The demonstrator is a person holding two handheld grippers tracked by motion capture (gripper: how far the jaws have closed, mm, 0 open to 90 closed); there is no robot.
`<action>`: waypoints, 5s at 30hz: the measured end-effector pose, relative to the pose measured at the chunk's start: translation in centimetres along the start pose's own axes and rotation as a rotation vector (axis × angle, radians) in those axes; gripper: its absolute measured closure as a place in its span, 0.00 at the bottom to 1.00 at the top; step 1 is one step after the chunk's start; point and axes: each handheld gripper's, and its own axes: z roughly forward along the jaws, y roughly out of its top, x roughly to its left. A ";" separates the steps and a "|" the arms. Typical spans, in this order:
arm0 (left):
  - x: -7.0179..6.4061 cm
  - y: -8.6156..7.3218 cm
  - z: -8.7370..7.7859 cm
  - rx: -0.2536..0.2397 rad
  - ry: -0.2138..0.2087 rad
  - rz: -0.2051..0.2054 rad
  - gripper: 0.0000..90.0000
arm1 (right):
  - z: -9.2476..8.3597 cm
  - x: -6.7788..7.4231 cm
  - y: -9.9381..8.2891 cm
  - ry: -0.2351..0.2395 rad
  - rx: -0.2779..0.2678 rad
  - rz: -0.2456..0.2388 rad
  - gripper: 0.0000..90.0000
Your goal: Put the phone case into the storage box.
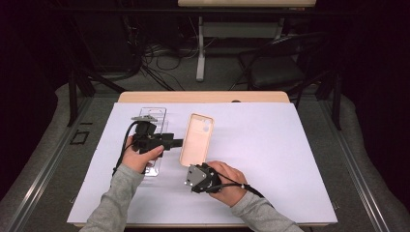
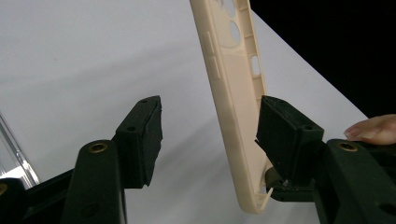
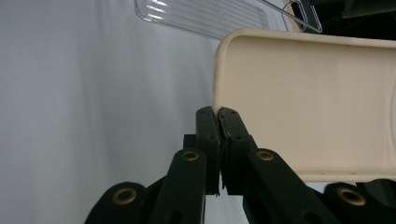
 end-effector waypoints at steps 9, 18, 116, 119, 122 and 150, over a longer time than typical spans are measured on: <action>0.1 -0.2 0.7 0.019 -0.039 -0.040 0.52 | 0.0 0.3 0.1 -0.008 -0.007 -0.023 0.98; 0.7 -0.6 1.1 0.019 -0.088 -0.110 0.62 | 0.0 0.3 0.1 -0.008 -0.005 -0.032 0.98; 1.1 -1.2 1.0 0.049 -0.123 -0.285 0.90 | 0.6 0.8 0.2 0.022 -0.021 -0.036 0.92; 1.2 -1.2 0.9 0.047 -0.123 -0.288 0.90 | 0.6 0.8 0.3 0.019 -0.025 -0.040 0.90; 1.2 -1.2 0.9 0.038 -0.122 -0.292 0.90 | 0.5 0.9 0.3 0.014 -0.030 -0.022 0.87; 1.7 -1.4 -0.5 -0.048 -0.067 -0.277 0.90 | -0.8 -1.6 0.0 -0.084 -0.143 0.150 0.48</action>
